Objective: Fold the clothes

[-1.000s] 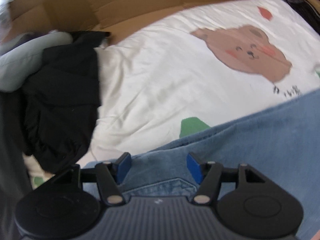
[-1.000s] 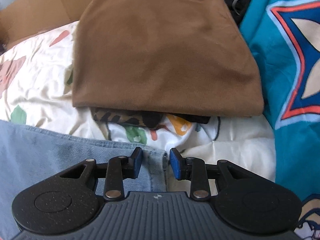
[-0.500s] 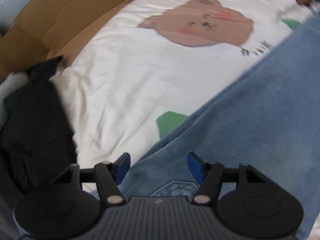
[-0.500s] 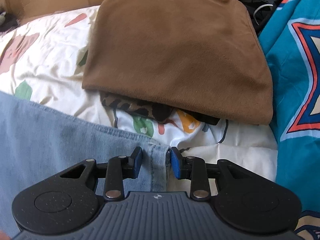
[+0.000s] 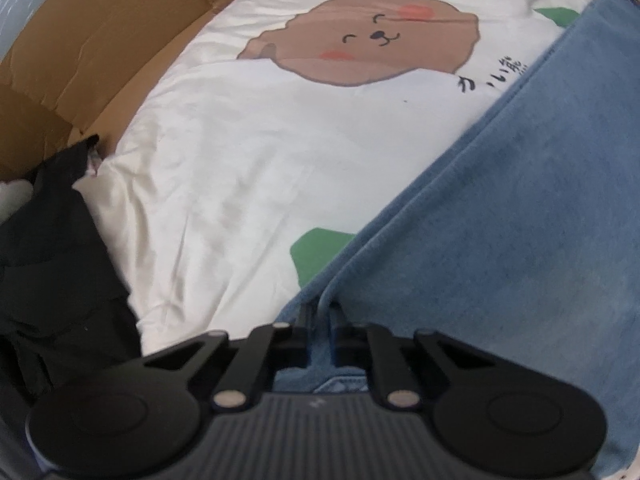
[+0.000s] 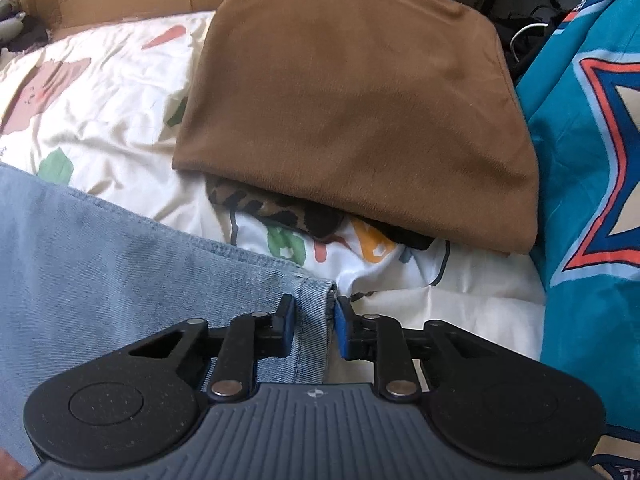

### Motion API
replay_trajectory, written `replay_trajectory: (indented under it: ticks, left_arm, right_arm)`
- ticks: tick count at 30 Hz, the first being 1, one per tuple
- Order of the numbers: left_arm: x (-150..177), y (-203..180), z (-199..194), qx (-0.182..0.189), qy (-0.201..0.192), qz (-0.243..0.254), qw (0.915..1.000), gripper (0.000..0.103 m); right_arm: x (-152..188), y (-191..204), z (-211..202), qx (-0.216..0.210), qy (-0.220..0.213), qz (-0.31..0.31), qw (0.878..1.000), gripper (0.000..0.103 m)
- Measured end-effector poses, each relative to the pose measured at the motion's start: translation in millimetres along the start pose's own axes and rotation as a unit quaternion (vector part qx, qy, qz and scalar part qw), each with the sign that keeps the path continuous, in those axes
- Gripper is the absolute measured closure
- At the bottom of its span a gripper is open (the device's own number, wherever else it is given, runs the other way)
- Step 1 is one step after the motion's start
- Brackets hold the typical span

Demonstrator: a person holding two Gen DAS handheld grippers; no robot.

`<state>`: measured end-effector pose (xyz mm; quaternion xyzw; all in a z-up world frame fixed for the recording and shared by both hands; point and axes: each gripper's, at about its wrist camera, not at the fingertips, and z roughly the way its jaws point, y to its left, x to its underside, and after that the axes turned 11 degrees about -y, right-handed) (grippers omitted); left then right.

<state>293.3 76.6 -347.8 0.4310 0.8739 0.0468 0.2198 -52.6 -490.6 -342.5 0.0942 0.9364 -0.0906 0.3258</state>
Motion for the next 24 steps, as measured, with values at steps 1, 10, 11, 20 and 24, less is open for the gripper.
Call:
replay_trajectory:
  ticks: [1,10,11,20,24]
  left_arm:
    - [1,1,-1,-0.002,-0.003,-0.006,1.0000,0.096]
    - [3,6,-7,-0.018,-0.018,-0.030,0.9992,0.097]
    - [3,7,-8,-0.019,-0.019,-0.031,0.9992,0.097]
    - [7,12,8,-0.029,-0.015,-0.050,0.9982,0.097]
    - [9,16,27,-0.027,0.000,-0.081,0.9963,0.097]
  right_arm:
    - [-1,0,-2,0.001,-0.002,0.002,1.000,0.085]
    - [-10,1,-16,0.009,-0.018,0.017,1.000,0.092]
    - [-10,1,-16,0.010,-0.019,0.021,1.000,0.092]
    - [-11,1,5,0.021,-0.002,0.036,0.999,0.093]
    - [-10,5,23,0.025,0.018,0.042,0.999,0.092]
